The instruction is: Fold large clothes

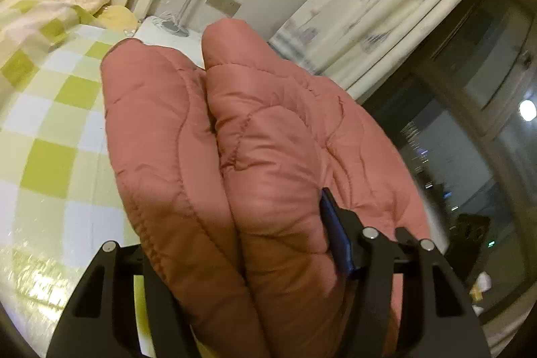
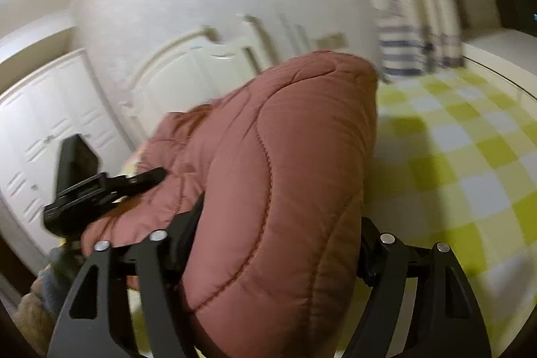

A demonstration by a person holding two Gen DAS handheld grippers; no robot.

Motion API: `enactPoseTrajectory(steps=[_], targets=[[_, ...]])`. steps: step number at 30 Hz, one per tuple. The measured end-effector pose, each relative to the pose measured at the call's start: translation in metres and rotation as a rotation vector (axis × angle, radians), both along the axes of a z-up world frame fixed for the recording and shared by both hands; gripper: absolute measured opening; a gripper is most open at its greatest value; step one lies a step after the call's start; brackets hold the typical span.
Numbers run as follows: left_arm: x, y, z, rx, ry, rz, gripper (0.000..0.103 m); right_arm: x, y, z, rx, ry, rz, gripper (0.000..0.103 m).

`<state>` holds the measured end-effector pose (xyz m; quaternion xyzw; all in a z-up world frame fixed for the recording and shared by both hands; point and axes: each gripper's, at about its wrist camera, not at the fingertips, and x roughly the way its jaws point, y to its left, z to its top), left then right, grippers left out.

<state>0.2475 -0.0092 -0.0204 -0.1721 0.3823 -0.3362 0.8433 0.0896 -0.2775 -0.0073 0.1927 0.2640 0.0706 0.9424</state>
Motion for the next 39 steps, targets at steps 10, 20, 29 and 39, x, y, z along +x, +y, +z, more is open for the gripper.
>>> enactPoseTrajectory(steps=[10, 20, 29, 39], targets=[[0.008, 0.0, -0.045, 0.004, 0.118, 0.108, 0.101, -0.019, 0.022, 0.031, -0.207, -0.011, -0.222, 0.096], [-0.038, 0.012, 0.065, 0.06, -0.244, 0.317, 0.101, -0.001, 0.131, -0.014, -0.677, 0.056, -0.01, 0.099], [0.051, -0.074, 0.05, 0.277, -0.082, 0.162, 0.101, 0.012, 0.115, -0.017, -0.648, 0.024, -0.007, 0.099], [0.093, -0.05, -0.021, 0.252, 0.121, 0.137, 0.101, 0.015, 0.118, -0.015, -0.642, 0.013, 0.023, 0.099]])
